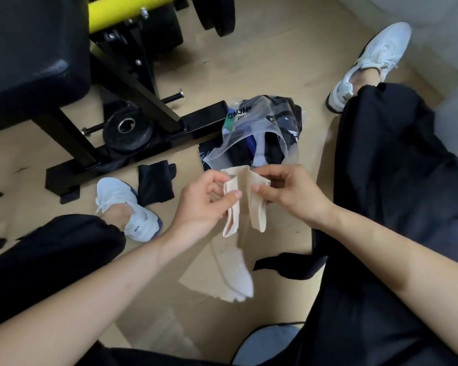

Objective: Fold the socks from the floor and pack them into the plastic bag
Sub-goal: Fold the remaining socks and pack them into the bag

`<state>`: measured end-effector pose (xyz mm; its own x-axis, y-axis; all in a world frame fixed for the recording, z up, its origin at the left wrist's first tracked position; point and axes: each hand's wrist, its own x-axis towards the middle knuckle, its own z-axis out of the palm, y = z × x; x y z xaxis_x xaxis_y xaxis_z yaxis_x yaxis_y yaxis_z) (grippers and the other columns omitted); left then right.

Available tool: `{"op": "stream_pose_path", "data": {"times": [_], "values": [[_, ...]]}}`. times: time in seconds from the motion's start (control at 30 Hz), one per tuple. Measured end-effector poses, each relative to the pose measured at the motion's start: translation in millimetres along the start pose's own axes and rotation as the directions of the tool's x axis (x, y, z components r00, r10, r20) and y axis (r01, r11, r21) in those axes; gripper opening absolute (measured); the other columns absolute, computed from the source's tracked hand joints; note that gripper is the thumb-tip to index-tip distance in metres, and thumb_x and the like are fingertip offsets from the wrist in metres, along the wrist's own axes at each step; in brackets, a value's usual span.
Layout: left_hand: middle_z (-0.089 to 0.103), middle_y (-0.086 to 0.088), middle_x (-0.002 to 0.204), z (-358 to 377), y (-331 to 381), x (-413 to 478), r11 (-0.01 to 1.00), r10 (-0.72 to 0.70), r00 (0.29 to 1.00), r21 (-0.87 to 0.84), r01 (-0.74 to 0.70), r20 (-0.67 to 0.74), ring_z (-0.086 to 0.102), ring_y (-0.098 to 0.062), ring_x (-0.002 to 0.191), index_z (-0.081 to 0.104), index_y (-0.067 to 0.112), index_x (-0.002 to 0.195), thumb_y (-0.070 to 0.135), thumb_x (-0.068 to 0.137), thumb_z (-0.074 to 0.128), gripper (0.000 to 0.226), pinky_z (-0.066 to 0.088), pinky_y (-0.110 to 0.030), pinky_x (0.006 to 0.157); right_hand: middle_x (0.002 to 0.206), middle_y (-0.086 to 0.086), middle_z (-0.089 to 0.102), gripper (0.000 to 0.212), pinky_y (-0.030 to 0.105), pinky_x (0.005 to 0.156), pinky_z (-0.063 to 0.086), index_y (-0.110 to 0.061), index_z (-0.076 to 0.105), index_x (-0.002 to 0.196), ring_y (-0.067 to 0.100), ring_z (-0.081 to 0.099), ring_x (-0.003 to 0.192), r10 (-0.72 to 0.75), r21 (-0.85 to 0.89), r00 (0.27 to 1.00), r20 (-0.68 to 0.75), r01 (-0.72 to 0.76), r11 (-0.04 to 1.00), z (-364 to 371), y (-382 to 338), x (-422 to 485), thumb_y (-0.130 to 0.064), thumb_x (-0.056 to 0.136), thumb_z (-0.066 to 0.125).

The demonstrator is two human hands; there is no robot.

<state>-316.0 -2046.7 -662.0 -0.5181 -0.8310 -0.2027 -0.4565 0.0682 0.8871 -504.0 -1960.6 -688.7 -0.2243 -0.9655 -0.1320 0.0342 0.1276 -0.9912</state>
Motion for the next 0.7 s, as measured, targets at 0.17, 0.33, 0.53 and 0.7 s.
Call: {"op": "stream_pose_path", "data": {"times": [0.17, 0.33, 0.53, 0.7], "values": [[0.065, 0.009, 0.069, 11.7, 0.5, -4.3, 0.999, -0.003, 1.0, -0.033, 0.003, 0.019, 0.066, -0.016, 0.06, 0.064, 0.028, 0.096, 0.015, 0.087, 0.078, 0.021, 0.057, -0.027, 0.054, 0.107, 0.013, 0.074, 0.028, 0.057, 0.083, 0.055, -0.01, 0.069, 0.12, 0.044, 0.066, 0.096, -0.035, -0.031, 0.996, 0.087, 0.038, 0.999, 5.7, -0.5, -3.5, -0.007, 0.092, 0.068], [0.072, 0.002, 0.075, 12.5, 3.6, -9.2, 0.99, 0.017, 0.998, -0.143, -0.009, 0.055, 0.071, -0.014, 0.068, 0.068, 0.028, 0.102, 0.01, 0.097, 0.065, 0.019, 0.058, -0.026, 0.063, 0.103, 0.008, 0.074, 0.03, 0.052, 0.091, 0.053, -0.015, 0.071, 0.117, 0.026, 0.07, 0.092, -0.024, -0.086, 0.991, 0.134, 0.036, 0.996, 3.7, -5.8, -4.0, -0.017, 0.087, 0.076], [0.077, 0.005, 0.093, 7.4, 5.7, -11.5, 0.993, 0.065, 0.987, -0.11, -0.049, 0.144, 0.073, -0.016, 0.083, 0.074, 0.034, 0.106, 0.016, 0.094, 0.062, 0.024, 0.058, -0.031, 0.07, 0.089, 0.001, 0.074, 0.017, 0.043, 0.076, 0.054, -0.016, 0.075, 0.103, 0.022, 0.066, 0.077, -0.061, -0.222, 0.992, 0.115, 0.086, 0.971, 2.9, -0.7, -2.0, -0.022, 0.086, 0.077], [0.066, 0.016, 0.102, -9.7, 2.8, -5.2, 0.854, 0.435, 0.9, 0.31, -0.417, 0.011, 0.064, -0.012, 0.092, 0.073, 0.025, 0.103, 0.01, 0.081, 0.076, 0.027, 0.053, -0.026, 0.073, 0.096, 0.003, 0.075, 0.019, 0.038, 0.081, 0.057, -0.01, 0.073, 0.107, 0.02, 0.07, 0.087, -0.014, -0.257, 0.979, 0.204, 0.068, 0.964, -6.6, -0.8, -1.6, -0.016, 0.089, 0.073]]}}
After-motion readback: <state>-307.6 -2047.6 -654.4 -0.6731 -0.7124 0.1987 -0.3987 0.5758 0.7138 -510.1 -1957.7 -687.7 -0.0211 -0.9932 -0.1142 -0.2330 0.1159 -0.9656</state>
